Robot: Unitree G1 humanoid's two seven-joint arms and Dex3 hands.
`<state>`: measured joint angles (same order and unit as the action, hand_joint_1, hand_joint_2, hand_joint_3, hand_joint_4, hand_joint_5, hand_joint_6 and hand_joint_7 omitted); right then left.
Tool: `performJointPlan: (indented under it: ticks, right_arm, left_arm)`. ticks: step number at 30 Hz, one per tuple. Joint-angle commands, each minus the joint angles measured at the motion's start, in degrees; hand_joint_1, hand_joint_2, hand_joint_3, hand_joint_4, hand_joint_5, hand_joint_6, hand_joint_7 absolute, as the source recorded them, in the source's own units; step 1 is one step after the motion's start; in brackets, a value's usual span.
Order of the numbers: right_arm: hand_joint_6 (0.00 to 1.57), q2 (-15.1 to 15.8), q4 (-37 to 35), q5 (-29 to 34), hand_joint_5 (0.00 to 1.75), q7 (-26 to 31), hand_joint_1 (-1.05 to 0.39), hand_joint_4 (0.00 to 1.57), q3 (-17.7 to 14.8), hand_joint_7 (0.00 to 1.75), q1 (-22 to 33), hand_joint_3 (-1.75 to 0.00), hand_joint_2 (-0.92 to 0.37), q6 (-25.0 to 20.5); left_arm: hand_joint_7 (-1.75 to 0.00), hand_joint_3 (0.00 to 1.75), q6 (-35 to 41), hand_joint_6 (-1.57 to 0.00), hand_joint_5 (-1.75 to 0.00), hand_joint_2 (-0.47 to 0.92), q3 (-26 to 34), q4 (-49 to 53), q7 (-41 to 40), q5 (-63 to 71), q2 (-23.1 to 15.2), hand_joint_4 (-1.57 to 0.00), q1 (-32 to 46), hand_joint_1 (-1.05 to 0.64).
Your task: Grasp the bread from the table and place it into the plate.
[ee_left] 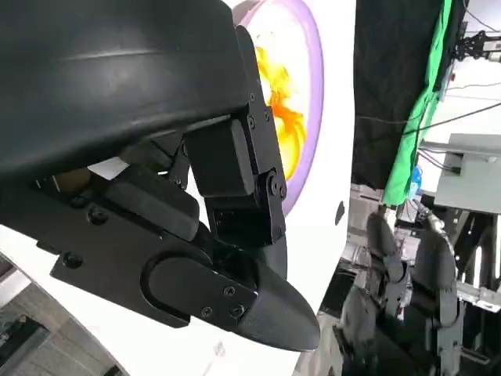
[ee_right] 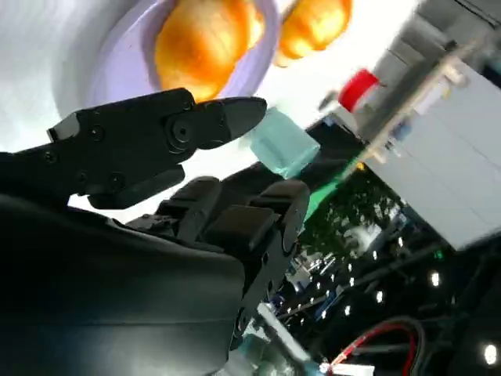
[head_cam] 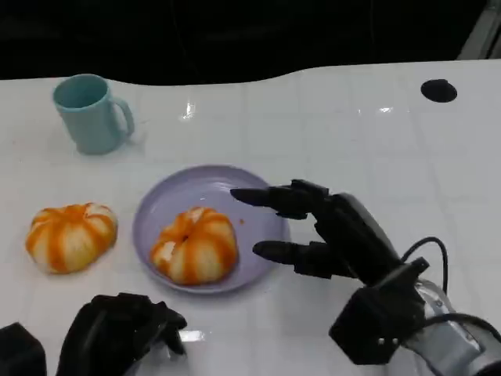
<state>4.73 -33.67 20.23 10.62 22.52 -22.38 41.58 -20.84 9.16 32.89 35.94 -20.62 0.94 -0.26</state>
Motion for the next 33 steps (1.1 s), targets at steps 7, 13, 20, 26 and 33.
performJointPlan:
  ticks: [7,13,20,26,33]
  right_arm:
    - [0.69,-2.0,10.2,-22.8,1.43,-18.3,-0.25,0.55,-5.8,0.93,10.8,-1.0,-0.56,-3.2]
    - [0.72,-2.2,18.5,-26.5,1.6,-22.6,-0.21,0.67,-8.1,1.31,16.3,-1.13,-0.53,-8.7]
    - [0.68,-1.3,25.7,-29.8,1.73,-26.3,-0.28,0.7,-10.7,1.5,22.8,-1.14,-0.5,-11.7]
    - [0.66,-1.3,27.6,-33.8,1.75,-30.1,-0.27,0.71,-12.8,1.48,28.1,-1.13,-0.49,-12.1]
    - [0.66,-1.6,27.8,-34.2,1.75,-30.8,-0.32,0.71,-15.5,1.52,30.6,-1.13,-0.5,-13.0]
  left_arm:
    - [-0.16,0.0,0.5,-1.57,-1.65,0.8,0.6,0.0,0.0,-0.1,-1.2,-0.76,0.3,-1.03]
    - [-0.17,0.0,0.4,-1.57,-1.66,0.8,0.3,0.0,0.1,0.1,-1.1,-0.76,0.2,-1.03]
    - [-0.17,0.0,0.8,-1.57,-1.66,0.8,0.1,-0.4,-0.2,0.0,-0.9,-0.76,0.3,-1.04]
    - [-0.18,0.0,1.1,-1.57,-1.66,0.8,0.4,-0.1,-0.5,0.0,-1.0,-0.76,-0.1,-1.04]
    - [-0.18,0.01,1.1,-1.57,-1.65,0.81,0.8,1.1,0.1,-0.3,-1.3,-0.77,-1.0,-1.03]
